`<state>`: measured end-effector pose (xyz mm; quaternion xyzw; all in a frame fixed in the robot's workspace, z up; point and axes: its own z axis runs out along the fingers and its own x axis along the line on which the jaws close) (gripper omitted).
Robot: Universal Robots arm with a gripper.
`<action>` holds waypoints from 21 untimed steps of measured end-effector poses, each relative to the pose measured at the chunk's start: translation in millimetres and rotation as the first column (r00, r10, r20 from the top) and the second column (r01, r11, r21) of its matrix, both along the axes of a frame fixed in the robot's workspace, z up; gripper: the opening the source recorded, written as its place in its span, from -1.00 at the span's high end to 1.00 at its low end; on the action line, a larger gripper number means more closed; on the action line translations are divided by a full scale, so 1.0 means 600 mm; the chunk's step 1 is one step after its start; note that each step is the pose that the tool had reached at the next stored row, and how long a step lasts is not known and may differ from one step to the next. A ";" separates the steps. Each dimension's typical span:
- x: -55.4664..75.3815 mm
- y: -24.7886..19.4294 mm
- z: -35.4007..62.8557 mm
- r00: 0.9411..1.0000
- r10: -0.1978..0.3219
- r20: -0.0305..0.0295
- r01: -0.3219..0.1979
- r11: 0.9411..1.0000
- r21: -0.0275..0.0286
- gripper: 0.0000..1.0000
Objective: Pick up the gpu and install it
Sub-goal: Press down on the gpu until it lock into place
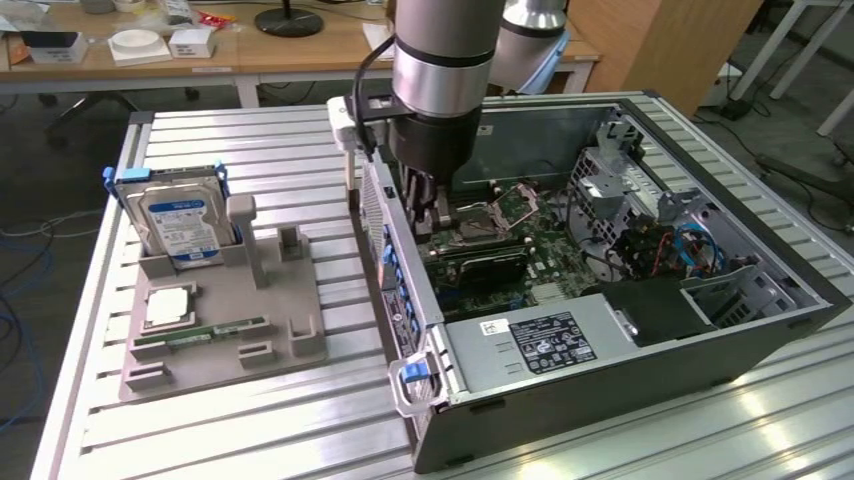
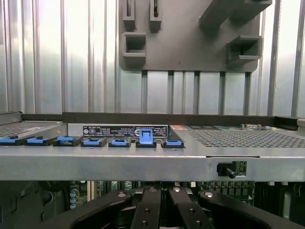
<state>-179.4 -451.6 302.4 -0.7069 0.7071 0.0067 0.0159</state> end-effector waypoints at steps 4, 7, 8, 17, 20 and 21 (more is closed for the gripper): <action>-0.002 -0.0069 0.000 1.000 0.000 0.000 0.000 1.000 0.000 0.80; -0.004 -0.0087 0.000 1.000 0.000 0.000 0.000 1.000 0.000 0.80; -0.004 -0.0087 0.000 1.000 0.001 0.000 -0.001 1.000 0.000 0.80; -0.005 -0.0088 -0.005 1.000 0.001 0.000 -0.001 1.000 0.000 0.80; -0.006 -0.0088 -0.007 1.000 0.000 0.000 0.000 1.000 0.000 0.80; -0.006 -0.0088 -0.007 1.000 0.000 0.000 0.000 1.000 0.000 0.80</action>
